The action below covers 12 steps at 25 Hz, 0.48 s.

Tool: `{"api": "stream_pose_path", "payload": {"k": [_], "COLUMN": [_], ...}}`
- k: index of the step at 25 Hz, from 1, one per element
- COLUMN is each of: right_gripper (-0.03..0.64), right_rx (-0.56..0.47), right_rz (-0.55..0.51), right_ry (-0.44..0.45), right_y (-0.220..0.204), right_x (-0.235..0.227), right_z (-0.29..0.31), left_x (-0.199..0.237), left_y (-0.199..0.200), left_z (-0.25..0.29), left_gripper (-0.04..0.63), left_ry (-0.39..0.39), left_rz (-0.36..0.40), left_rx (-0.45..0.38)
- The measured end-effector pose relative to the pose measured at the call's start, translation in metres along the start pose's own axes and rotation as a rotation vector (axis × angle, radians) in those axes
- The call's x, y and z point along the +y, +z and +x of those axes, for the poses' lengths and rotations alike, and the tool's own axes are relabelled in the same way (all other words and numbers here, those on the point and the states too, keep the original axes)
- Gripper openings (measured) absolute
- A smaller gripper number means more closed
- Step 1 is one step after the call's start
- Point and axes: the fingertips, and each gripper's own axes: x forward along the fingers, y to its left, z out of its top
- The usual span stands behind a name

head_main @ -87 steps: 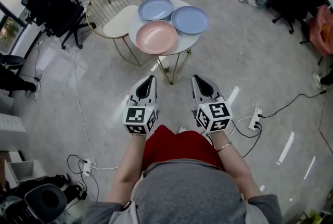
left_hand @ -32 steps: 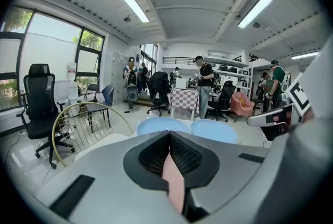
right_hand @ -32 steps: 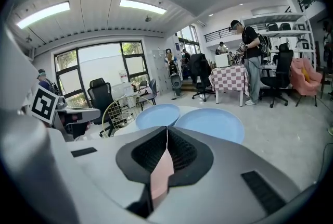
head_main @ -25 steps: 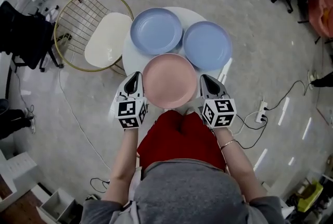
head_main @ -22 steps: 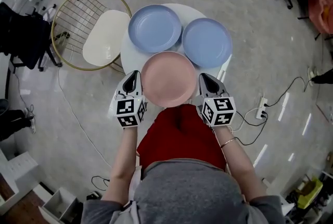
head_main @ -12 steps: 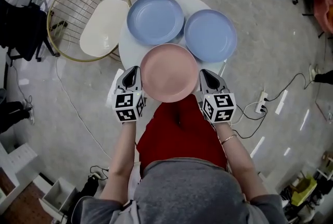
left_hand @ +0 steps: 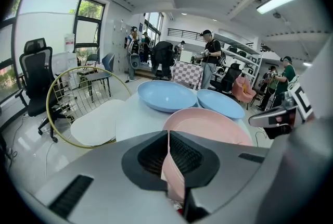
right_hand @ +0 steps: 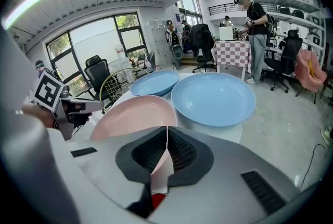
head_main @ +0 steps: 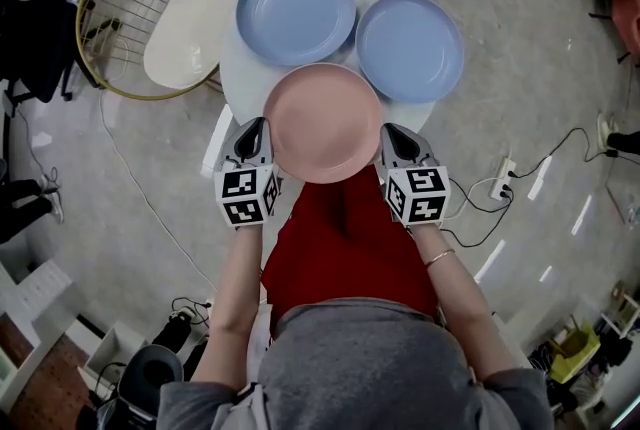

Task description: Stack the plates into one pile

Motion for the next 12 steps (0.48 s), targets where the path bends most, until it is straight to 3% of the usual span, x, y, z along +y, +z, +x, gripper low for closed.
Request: {"api": "stream_pose_path", "payload": {"k": [12], "right_gripper": [0.031], "right_rx": [0.086], "right_rz": [-0.014], "right_ry": [-0.026], "right_y": [-0.012], "right_x": [-0.003], "right_z": [0.012], "left_x": [0.005], "left_y": [-0.016], "left_z": [0.007], "left_gripper": [0.040], "left_ry": [0.006], "left_rz": [-0.032], "left_rx": [0.045]}}
